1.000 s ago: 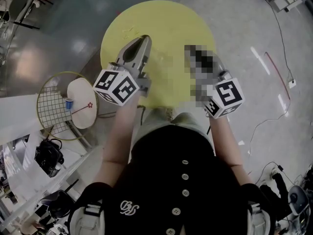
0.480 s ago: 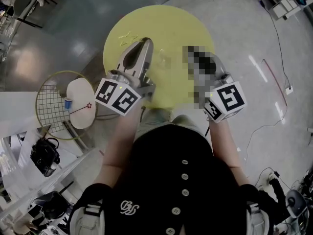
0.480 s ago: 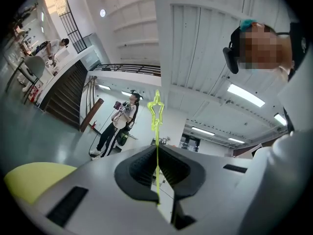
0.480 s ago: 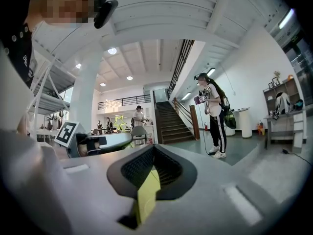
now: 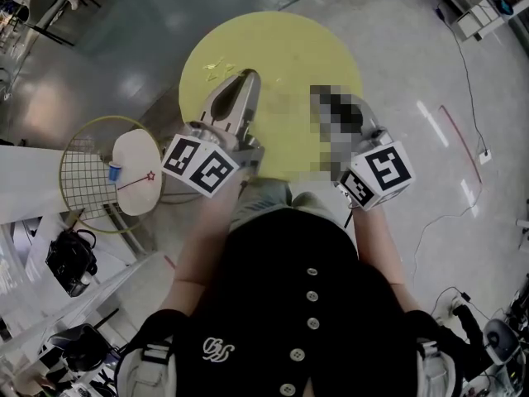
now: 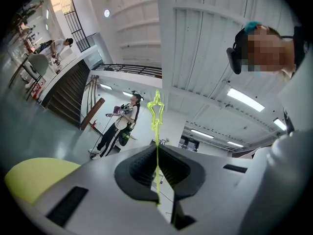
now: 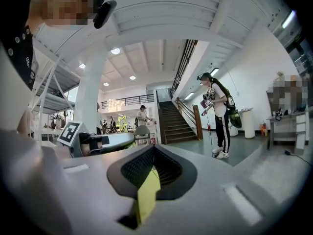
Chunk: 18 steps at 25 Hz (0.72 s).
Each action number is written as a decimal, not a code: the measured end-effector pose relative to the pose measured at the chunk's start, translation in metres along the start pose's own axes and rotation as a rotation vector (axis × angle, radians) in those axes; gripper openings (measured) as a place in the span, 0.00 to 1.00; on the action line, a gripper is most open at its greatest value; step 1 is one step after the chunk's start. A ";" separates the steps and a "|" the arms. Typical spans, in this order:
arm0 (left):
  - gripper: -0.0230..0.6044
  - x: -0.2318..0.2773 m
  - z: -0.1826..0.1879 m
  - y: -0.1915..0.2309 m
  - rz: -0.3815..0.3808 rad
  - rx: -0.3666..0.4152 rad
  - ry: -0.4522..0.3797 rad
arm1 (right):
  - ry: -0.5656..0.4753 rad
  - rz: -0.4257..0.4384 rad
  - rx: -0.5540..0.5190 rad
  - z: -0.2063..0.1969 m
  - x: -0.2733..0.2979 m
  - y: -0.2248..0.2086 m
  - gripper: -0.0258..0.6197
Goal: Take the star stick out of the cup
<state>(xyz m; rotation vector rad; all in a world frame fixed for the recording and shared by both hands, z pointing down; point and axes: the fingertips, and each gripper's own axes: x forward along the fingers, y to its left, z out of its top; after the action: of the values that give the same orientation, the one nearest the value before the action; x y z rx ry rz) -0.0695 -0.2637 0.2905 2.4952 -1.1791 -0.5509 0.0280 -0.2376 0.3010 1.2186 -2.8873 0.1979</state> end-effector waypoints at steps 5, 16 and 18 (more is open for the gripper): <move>0.07 -0.009 -0.001 -0.004 -0.005 -0.009 0.008 | 0.008 -0.009 0.001 -0.005 -0.007 0.007 0.05; 0.07 -0.013 -0.010 -0.025 -0.029 -0.016 0.025 | 0.018 -0.019 0.016 -0.013 -0.020 0.008 0.05; 0.07 -0.013 -0.011 -0.028 -0.032 -0.016 0.031 | 0.013 -0.022 0.020 -0.012 -0.021 0.008 0.05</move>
<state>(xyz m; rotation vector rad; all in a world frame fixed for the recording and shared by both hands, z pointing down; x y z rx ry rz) -0.0533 -0.2350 0.2904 2.5034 -1.1212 -0.5257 0.0367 -0.2155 0.3114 1.2468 -2.8664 0.2350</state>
